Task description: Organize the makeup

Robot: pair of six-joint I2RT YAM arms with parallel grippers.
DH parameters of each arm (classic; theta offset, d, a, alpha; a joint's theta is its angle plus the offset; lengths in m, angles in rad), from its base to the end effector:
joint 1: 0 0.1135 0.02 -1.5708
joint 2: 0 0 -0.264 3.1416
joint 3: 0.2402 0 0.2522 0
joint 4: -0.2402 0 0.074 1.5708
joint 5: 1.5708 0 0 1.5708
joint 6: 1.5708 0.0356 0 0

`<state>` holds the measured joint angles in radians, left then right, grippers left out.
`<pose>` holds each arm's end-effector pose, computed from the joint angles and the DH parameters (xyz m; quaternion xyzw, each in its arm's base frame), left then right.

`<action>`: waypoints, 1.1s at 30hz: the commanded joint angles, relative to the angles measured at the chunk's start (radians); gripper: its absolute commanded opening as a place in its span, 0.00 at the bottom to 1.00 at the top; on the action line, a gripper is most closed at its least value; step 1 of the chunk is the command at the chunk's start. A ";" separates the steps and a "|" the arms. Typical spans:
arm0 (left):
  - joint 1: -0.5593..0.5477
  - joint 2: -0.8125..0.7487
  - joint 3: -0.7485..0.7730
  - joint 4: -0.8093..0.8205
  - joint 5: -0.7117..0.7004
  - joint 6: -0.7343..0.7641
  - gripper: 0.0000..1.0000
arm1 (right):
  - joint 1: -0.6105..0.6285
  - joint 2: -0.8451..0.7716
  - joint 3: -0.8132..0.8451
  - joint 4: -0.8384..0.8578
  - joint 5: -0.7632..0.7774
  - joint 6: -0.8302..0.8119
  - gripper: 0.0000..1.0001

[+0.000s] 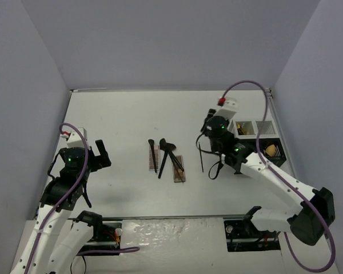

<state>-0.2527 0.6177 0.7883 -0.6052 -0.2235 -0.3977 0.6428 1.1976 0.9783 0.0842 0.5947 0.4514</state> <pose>0.1323 -0.0260 0.3213 -0.1205 0.8311 -0.0818 0.5367 0.2348 0.1509 0.3507 0.1230 0.7353 0.1387 0.6519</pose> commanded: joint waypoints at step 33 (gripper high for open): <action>0.007 -0.004 0.020 0.038 0.009 -0.008 0.97 | -0.568 0.119 -0.207 0.516 -0.299 -0.259 0.52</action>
<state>-0.2527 0.6060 0.7883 -0.6052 -0.2138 -0.3977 0.0727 1.3642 0.7460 0.5343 0.3511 0.2198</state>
